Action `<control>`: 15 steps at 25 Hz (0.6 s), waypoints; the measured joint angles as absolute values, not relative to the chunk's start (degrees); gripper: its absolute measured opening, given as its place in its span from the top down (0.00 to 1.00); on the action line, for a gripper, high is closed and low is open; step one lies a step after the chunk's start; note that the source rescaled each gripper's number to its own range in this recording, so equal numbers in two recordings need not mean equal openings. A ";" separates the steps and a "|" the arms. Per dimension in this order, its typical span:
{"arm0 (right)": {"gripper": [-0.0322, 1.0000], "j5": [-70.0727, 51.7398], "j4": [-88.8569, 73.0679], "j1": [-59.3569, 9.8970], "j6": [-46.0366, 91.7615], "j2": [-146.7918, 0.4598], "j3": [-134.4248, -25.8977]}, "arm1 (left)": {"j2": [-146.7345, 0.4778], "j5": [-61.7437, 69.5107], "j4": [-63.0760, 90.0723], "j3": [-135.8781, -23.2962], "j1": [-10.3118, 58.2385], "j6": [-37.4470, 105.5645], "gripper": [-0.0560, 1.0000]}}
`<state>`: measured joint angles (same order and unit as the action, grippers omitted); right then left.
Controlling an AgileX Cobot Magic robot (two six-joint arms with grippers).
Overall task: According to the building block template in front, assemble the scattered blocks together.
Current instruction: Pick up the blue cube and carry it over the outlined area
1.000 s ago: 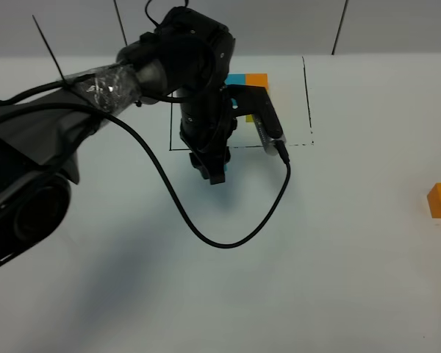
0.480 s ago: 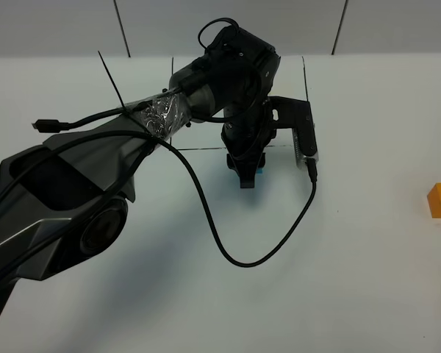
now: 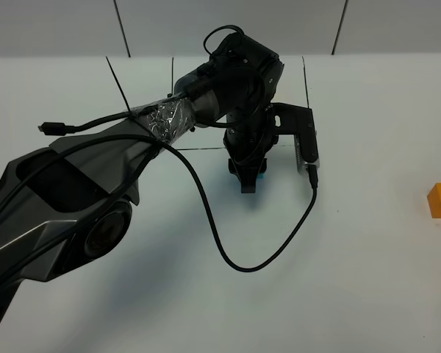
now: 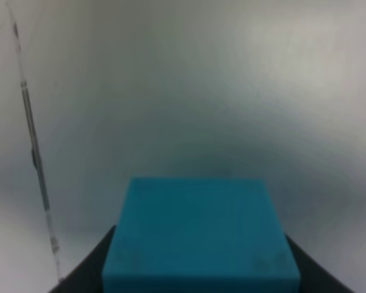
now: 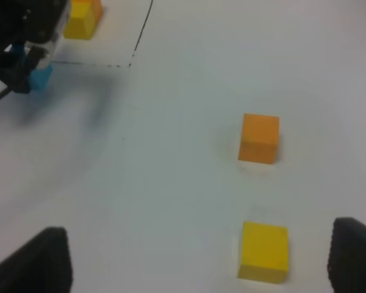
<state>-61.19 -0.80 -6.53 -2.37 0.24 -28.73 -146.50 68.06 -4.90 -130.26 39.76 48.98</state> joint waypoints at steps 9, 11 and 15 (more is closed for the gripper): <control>0.27 -61.19 -0.80 -6.53 -2.37 0.24 -28.73 | -148.92 68.12 -5.03 -130.43 39.76 49.88 0.95; 0.27 -61.19 -0.80 -6.53 -2.37 0.24 -28.73 | -148.99 68.12 -5.08 -130.54 39.76 49.99 0.95; 0.27 -61.18 -0.80 -6.53 -2.37 0.24 -28.73 | -149.00 68.12 -5.08 -130.57 39.78 50.03 0.95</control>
